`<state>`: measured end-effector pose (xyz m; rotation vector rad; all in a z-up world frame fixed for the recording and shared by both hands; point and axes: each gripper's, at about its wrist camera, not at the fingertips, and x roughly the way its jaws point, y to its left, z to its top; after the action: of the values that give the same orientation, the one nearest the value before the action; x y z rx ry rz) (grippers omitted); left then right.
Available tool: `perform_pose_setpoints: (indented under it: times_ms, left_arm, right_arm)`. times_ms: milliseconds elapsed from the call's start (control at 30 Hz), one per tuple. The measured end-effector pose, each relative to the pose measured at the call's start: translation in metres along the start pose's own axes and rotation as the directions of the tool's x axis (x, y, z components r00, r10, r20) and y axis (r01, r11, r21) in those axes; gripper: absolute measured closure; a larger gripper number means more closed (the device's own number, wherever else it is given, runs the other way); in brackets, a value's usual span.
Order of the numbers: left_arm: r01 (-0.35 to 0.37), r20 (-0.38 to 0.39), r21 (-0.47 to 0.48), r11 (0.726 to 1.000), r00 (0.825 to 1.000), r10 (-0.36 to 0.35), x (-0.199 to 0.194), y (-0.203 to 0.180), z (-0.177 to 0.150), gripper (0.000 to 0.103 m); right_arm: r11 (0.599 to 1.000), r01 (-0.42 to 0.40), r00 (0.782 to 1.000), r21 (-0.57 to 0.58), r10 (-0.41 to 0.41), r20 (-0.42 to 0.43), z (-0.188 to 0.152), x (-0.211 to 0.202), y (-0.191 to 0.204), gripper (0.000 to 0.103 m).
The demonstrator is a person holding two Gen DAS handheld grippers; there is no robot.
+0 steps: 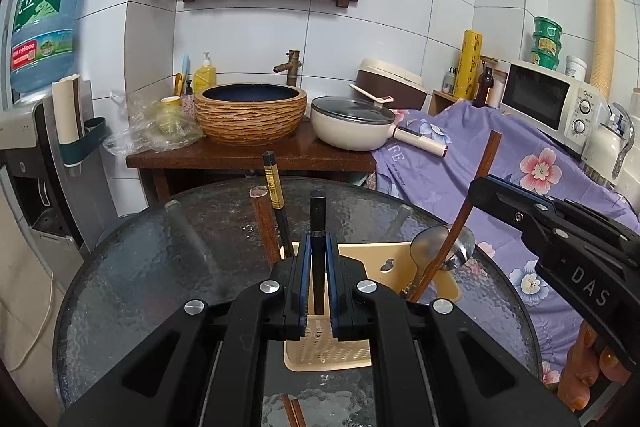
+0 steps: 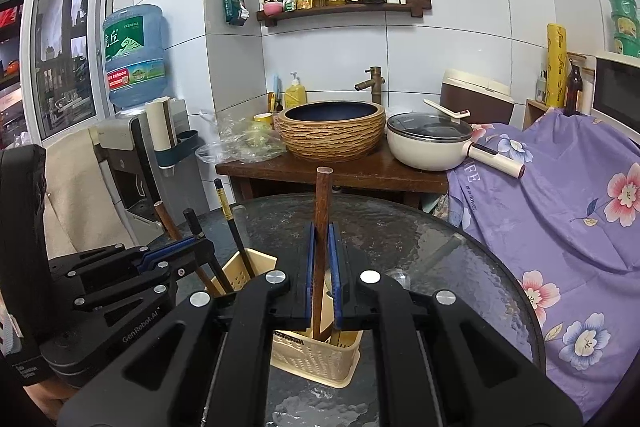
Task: Organize utensils
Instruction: 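Lower the black chopstick into the basket and open the left tool while the right tool releases its chopstick, then move both open tools back over the remaining utensils on the table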
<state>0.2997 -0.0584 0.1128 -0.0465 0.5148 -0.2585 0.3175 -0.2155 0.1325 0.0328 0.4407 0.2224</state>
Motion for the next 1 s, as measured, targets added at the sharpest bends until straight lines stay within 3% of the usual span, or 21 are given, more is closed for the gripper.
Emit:
perform_pose_setpoints:
  times_ms: [133, 167, 300, 433, 600, 700, 867, 933, 1000]
  left_arm:
    - [-0.005, 0.015, 0.012, 1.0, 1.0, 0.005, -0.005, -0.001, 0.001, 0.09]
    - [-0.007, 0.024, 0.014, 1.0, 1.0, 0.007, -0.007, -0.001, 0.001, 0.083]
    - [0.001, 0.063, 0.018, 1.0, 0.998, -0.002, -0.023, -0.001, 0.002, 0.063]
    - [-0.007, 0.108, 0.042, 0.999, 0.994, 0.003, -0.043, -0.002, -0.003, 0.053]
    - [-0.004, 0.152, 0.065, 0.998, 0.988, -0.006, -0.072, 0.003, -0.016, 0.033]
    - [-0.008, 0.142, 0.064, 0.998, 0.99, -0.001, -0.084, 0.012, -0.027, 0.026]
    - [-0.051, 0.041, 0.072, 0.996, 0.998, 0.048, -0.084, 0.033, -0.058, 0.025]
    - [-0.1, -0.021, 0.087, 0.991, 0.995, 0.102, -0.076, 0.042, -0.076, 0.026]
    - [-0.113, -0.09, 0.092, 0.989, 0.989, 0.121, -0.067, 0.053, -0.091, 0.036]
  right_arm:
    - [1.0, 0.005, 1.0, -0.003, -0.004, 0.002, -0.001, -0.001, -0.002, 0.094]
    - [1.0, 0.005, 1.0, -0.001, -0.005, 0.001, -0.002, -0.001, -0.003, 0.093]
    - [1.0, 0.023, 0.999, 0.008, -0.023, 0.034, -0.006, -0.008, -0.006, 0.057]
    - [0.999, 0.037, 0.998, 0.007, -0.037, 0.045, -0.01, -0.017, -0.008, 0.057]
    - [0.998, 0.065, 0.996, 0.003, -0.065, 0.062, -0.021, -0.035, -0.004, 0.056]
    - [0.998, 0.052, 0.998, -0.024, -0.051, 0.047, -0.035, -0.045, 0.008, 0.051]
    - [0.999, -0.012, 0.998, -0.045, 0.009, -0.059, -0.07, -0.043, 0.028, 0.051]
    - [0.998, -0.041, 0.991, -0.046, 0.035, -0.128, -0.089, -0.034, 0.036, 0.051]
    - [0.997, -0.055, 0.982, -0.053, 0.044, -0.183, -0.105, -0.026, 0.043, 0.051]
